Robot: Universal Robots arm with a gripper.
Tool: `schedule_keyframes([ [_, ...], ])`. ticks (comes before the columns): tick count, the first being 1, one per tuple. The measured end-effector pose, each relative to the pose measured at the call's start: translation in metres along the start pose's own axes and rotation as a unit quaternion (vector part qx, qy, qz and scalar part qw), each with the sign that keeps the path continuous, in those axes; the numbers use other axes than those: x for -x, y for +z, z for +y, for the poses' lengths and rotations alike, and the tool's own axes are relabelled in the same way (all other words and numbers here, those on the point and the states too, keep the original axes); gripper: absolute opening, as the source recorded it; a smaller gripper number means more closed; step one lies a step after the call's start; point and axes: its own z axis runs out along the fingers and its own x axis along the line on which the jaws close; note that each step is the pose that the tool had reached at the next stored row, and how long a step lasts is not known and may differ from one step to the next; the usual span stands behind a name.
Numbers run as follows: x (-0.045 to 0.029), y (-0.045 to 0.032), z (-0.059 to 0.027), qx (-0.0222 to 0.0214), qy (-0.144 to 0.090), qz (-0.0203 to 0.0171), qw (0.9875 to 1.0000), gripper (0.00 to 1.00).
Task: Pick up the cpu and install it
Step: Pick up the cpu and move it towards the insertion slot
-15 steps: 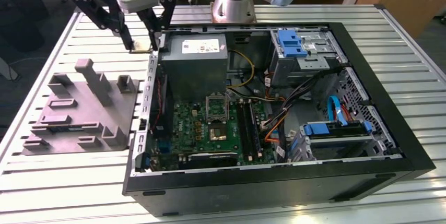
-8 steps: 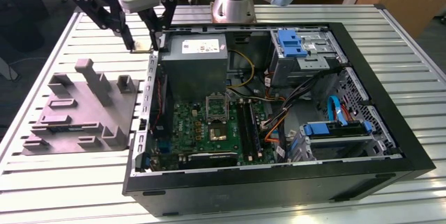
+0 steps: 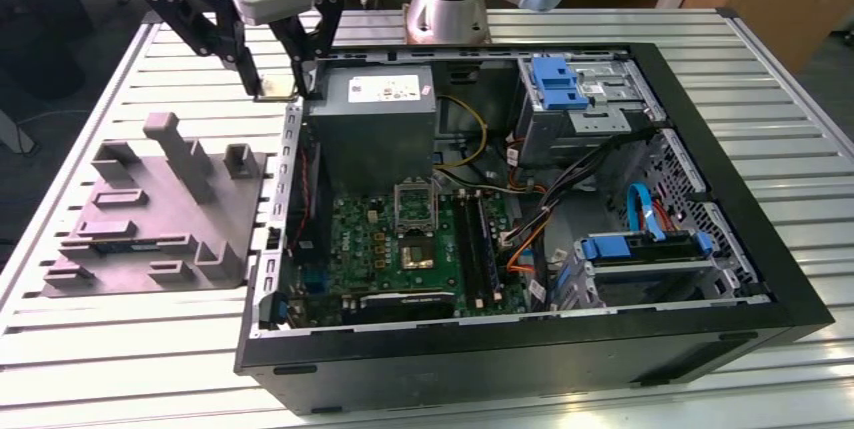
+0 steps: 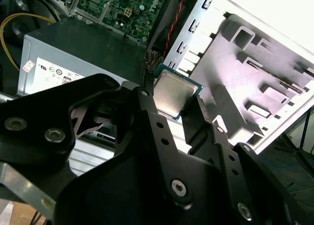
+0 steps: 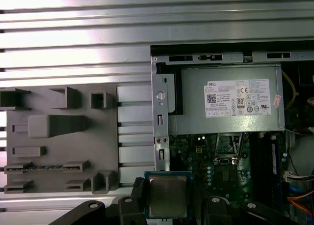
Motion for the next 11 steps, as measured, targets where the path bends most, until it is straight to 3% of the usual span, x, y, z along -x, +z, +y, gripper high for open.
schedule_keyframes([
  [11,0.0005,0.0000,0.0000,0.0000,0.000,0.0000,1.0000,0.47],
])
